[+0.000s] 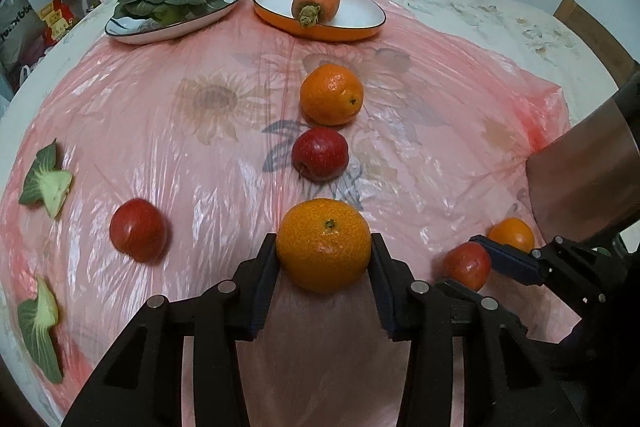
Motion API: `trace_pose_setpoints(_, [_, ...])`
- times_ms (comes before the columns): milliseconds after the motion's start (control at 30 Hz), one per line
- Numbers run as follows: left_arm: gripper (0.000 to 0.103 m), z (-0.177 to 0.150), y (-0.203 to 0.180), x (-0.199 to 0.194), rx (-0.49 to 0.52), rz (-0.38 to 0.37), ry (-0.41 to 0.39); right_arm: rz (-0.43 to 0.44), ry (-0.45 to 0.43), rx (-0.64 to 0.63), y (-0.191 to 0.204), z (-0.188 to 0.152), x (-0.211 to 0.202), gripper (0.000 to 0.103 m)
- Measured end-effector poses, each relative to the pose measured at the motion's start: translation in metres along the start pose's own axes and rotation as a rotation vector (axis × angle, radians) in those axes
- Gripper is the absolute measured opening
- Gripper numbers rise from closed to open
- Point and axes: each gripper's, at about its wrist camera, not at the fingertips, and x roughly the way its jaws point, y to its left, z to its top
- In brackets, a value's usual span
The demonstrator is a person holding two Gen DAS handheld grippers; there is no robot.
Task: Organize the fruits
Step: 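Carry the apple in right tool and orange in left tool over the green tray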
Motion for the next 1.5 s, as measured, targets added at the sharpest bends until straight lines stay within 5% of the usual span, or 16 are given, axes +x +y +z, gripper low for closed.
trace_pose_setpoints(933, [0.038, -0.092, -0.041, -0.083, 0.067, 0.040, -0.051, -0.047, -0.033, 0.126, 0.019, -0.085, -0.103, 0.029])
trace_pose_setpoints(1500, [0.038, -0.139, -0.102, -0.103, 0.189, 0.074, -0.092, -0.127, -0.067, 0.269, -0.015, -0.150, -0.161, 0.029])
